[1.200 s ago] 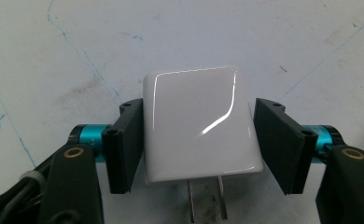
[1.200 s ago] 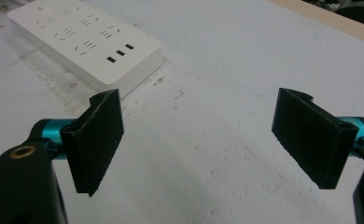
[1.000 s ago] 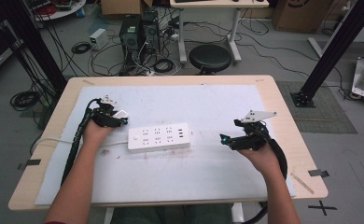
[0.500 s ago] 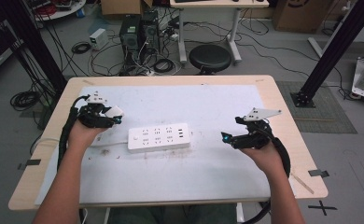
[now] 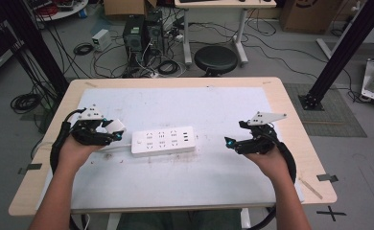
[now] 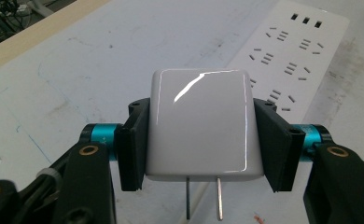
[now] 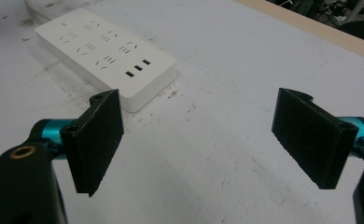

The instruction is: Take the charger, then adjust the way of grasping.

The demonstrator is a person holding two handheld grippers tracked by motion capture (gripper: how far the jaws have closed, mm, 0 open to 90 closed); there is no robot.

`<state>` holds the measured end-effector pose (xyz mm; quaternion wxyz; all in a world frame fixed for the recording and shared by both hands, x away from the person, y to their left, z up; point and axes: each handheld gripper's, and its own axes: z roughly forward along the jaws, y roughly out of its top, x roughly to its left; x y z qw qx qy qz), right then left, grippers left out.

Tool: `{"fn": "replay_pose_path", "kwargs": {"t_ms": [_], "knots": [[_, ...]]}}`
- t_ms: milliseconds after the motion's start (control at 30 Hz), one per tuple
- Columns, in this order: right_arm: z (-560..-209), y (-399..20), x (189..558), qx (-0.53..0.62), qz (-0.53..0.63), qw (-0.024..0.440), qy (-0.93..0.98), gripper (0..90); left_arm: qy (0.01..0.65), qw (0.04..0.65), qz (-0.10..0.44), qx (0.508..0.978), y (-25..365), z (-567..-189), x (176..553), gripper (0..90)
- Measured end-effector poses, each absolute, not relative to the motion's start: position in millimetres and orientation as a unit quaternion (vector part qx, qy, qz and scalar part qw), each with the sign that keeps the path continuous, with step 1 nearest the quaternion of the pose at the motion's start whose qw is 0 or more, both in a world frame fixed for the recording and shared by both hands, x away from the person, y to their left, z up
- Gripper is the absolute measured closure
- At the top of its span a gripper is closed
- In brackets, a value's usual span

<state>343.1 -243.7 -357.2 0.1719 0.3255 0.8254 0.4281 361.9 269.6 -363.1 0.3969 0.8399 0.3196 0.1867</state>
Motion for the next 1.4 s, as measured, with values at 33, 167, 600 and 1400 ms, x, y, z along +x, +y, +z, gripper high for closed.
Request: {"fn": "replay_pose_path", "kwargs": {"t_ms": [33,167,600,1400], "knots": [[-356.3,-243.2,342.8,0.327,0.427,0.17,0.826,17.0,0.316,0.401,0.187,0.839,269.2,-361.9,360.8,42.4],[-353.4,-240.0,341.8,0.319,0.432,0.167,0.827,17.0,0.293,0.419,0.184,0.839,264.9,-354.4,355.0,42.5],[-353.0,-216.7,333.2,0.3,0.447,0.125,0.833,17.0,0.188,0.461,0.159,0.853,225.5,-364.4,328.2,42.5],[-373.2,-161.6,310.7,0.285,0.47,-0.027,0.835,17.0,0.003,0.481,0.237,0.844,126.5,-392.3,280.3,42.5]]}}
